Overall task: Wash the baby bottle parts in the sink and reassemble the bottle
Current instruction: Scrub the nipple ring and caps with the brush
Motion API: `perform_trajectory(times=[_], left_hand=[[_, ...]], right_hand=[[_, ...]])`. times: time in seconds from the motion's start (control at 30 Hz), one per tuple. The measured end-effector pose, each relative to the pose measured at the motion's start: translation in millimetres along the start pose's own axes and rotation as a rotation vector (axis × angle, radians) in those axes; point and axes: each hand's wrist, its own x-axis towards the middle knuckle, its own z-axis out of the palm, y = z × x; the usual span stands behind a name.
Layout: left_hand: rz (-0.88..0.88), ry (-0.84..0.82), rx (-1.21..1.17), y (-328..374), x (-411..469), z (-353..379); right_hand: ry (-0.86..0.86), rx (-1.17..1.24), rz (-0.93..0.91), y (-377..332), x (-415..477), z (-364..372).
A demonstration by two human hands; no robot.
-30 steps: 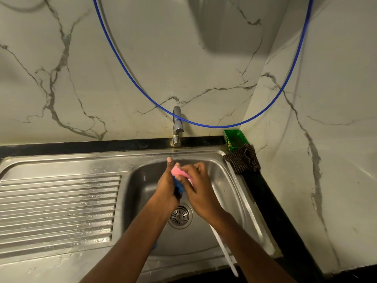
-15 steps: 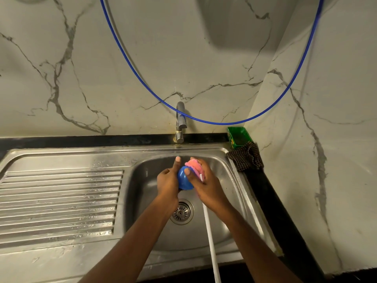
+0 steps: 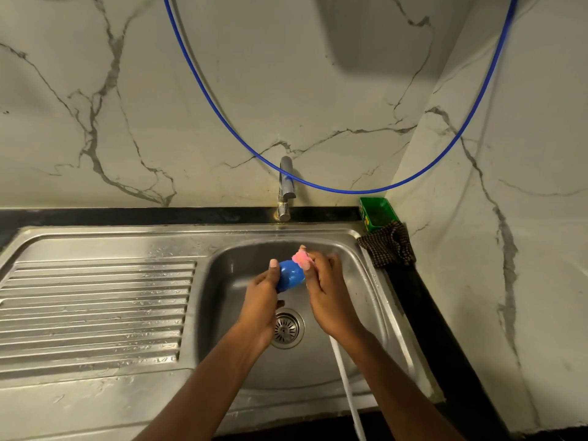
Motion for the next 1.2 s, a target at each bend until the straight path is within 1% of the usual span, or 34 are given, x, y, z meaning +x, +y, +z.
perform_trajectory(times=[0.07,0.17,0.27,0.3,0.37,0.4,0.5,0.6,0.67,0.73,0.8,0.9,1.0,1.07,1.13,1.2], left_hand=[[0.084,-0.012,0.069,-3,-9,-3],[0.223,-0.007,0.16,3,-13,-2],[0.267,-0.03,0.177,7,-12,-3],[0.271,-0.032,0.185,6,-13,-4],[0.289,-0.02,0.201,4,-15,-7],[0.307,-0.022,0.214,4,-15,-10],[0.394,-0.068,0.277,5,-10,-16],[0.485,-0.073,0.36,4,-6,-22],[0.528,-0.074,0.366,3,-4,-25],[0.52,-0.106,0.365,4,-6,-26],[0.477,-0.127,0.303,4,-7,-23],[0.376,-0.124,0.191,7,-7,-14],[0.243,-0.122,0.072,4,-6,-2],[0.178,-0.105,-0.035,4,-5,6],[0.148,-0.12,-0.097,3,-3,16],[0.165,-0.127,-0.083,3,-1,26]], right_hand=[[0.028,-0.064,-0.054,-2,-1,2],[0.066,-0.065,-0.05,-8,3,3],[0.035,-0.081,-0.155,-16,5,9],[0.058,-0.118,-0.152,-17,7,9],[0.097,-0.141,-0.091,-18,11,6],[0.084,-0.131,-0.1,-18,12,5],[0.002,-0.162,-0.202,-20,11,2],[0.027,-0.171,-0.145,-16,14,0],[-0.006,-0.126,-0.183,-18,13,0],[-0.003,-0.129,-0.163,-17,12,0],[0.031,-0.123,-0.128,-15,11,-1],[0.037,-0.065,-0.152,-13,9,-2],[0.144,-0.014,-0.075,-7,9,-5],[0.173,0.028,-0.075,-3,7,-7],[0.16,0.034,-0.075,8,5,-16],[0.141,0.006,-0.024,29,7,-30]])
